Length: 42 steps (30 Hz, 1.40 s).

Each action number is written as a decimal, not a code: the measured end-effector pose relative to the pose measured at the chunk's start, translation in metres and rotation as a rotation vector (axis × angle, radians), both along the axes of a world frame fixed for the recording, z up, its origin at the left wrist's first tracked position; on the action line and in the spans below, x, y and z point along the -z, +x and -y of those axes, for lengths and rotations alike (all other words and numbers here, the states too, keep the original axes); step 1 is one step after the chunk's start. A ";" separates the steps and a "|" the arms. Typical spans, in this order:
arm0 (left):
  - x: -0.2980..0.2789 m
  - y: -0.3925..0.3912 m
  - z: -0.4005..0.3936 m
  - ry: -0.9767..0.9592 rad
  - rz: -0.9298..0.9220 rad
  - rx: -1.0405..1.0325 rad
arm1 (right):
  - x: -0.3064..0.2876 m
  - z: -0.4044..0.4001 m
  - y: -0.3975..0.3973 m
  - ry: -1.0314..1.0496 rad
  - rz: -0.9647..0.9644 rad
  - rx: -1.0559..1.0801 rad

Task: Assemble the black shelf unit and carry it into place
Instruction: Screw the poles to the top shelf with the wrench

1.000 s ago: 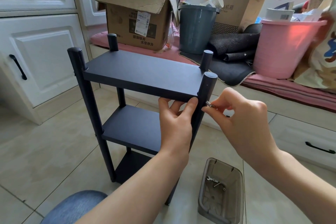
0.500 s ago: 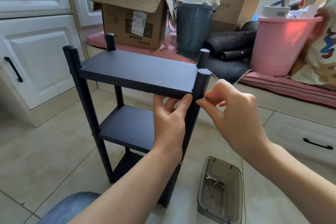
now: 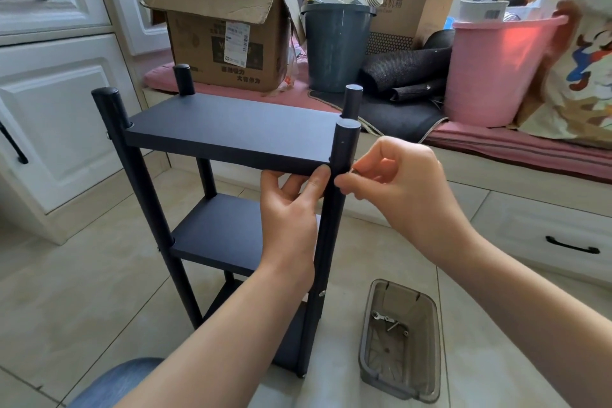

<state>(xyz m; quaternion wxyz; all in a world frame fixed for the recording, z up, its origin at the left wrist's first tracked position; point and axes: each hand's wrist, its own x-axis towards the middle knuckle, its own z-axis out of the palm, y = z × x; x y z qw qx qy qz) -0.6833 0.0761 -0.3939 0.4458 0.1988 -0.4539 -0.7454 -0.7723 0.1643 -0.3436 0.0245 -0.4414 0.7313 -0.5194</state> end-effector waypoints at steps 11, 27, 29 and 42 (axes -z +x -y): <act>0.000 -0.001 0.008 -0.055 0.060 0.001 | 0.000 -0.009 -0.003 -0.027 0.142 -0.158; 0.000 -0.003 0.009 -0.067 0.109 0.013 | 0.000 -0.015 -0.008 -0.046 0.304 -0.237; 0.000 -0.002 0.009 -0.066 0.114 0.013 | 0.001 -0.015 -0.008 -0.056 0.327 -0.234; 0.000 -0.003 0.010 -0.065 0.136 -0.003 | 0.000 -0.014 -0.003 -0.078 0.300 -0.204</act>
